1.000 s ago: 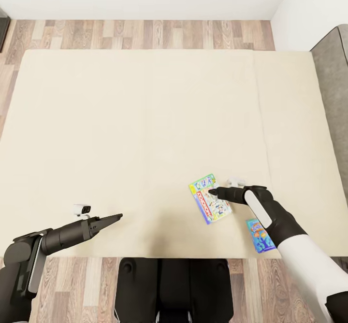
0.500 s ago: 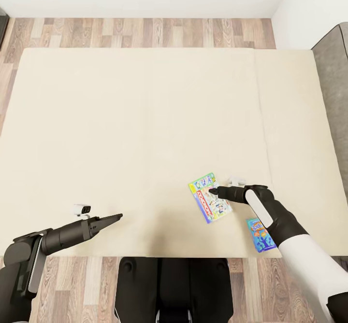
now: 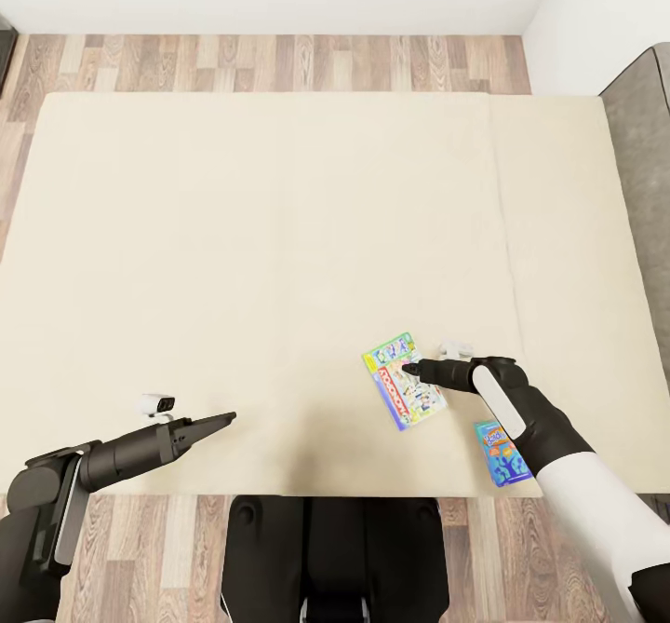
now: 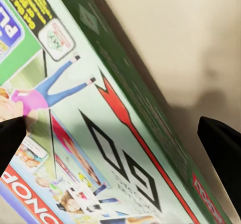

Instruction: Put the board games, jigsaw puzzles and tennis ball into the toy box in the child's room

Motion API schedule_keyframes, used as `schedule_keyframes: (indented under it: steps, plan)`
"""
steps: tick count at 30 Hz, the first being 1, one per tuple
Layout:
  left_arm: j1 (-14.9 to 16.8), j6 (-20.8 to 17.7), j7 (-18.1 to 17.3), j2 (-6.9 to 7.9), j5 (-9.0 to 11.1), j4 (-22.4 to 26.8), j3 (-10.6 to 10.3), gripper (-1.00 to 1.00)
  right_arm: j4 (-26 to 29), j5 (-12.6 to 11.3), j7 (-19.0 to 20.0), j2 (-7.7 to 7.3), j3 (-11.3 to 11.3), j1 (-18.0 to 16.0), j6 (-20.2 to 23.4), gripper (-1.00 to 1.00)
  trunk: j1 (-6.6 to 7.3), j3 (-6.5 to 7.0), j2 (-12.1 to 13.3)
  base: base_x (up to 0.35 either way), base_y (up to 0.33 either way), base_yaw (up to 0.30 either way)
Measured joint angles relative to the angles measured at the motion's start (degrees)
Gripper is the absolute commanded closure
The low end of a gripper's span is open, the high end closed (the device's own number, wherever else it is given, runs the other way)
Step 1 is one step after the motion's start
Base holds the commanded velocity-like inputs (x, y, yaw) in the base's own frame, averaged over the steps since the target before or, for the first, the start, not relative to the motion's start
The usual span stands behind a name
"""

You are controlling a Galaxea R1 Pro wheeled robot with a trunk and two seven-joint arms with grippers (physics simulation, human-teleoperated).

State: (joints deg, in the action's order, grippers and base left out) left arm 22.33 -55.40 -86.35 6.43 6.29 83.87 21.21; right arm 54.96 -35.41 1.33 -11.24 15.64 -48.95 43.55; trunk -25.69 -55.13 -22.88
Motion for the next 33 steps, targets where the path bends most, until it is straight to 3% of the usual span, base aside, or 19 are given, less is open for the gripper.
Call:
schedule_keyframes:
  steps: [23,33]
  plan:
    - [-0.01,0.0,0.0,0.0,0.0,0.0,0.0,-1.0,-1.27,-0.38,-0.01,0.21,0.07,0.0,-1.04,-1.0,0.0,0.5,0.0,0.0,0.0,0.0]
    - [0.0,0.0,0.0,0.0,0.0,0.0,0.0,-1.0,-1.89,1.43,-0.33,1.59,0.01,0.0,-1.06,-1.0,0.0,1.13,0.0,0.0,0.0,0.0]
